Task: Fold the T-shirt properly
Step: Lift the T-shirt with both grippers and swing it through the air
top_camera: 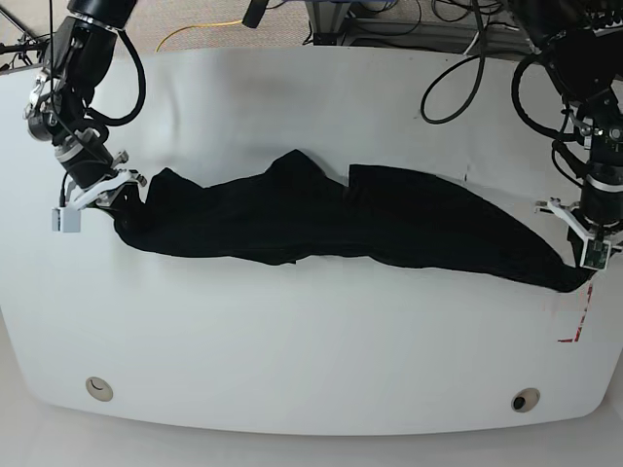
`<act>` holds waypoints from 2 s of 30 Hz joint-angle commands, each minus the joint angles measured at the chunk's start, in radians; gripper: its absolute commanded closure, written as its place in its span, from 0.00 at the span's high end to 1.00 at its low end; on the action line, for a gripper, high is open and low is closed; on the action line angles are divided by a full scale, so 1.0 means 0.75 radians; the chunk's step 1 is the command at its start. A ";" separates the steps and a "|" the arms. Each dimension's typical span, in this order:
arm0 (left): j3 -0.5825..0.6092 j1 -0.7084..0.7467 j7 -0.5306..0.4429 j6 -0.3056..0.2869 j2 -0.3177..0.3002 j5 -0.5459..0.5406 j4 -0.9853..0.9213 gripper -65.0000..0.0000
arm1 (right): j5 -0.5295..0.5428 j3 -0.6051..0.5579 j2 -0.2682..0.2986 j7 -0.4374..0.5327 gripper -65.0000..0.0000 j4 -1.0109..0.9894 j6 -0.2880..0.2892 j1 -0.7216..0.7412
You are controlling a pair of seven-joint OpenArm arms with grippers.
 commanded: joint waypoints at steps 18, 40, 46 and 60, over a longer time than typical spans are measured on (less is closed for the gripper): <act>0.159 -0.513 0.380 0.026 0.032 0.118 0.020 0.01 | 0.019 -0.238 0.263 0.032 0.00 -0.171 0.012 0.561; 0.253 -1.121 0.599 0.024 -0.103 0.116 0.028 0.01 | 0.033 -0.696 0.709 -0.068 0.00 -0.330 0.024 1.410; 0.263 -0.977 0.595 0.020 -0.062 0.112 0.032 0.01 | 0.084 -0.674 0.709 -0.105 0.00 -0.298 0.024 1.283; 0.148 -0.376 0.536 0.018 0.077 0.108 0.053 0.01 | 0.172 -0.279 0.562 -0.109 0.00 -0.107 0.024 0.417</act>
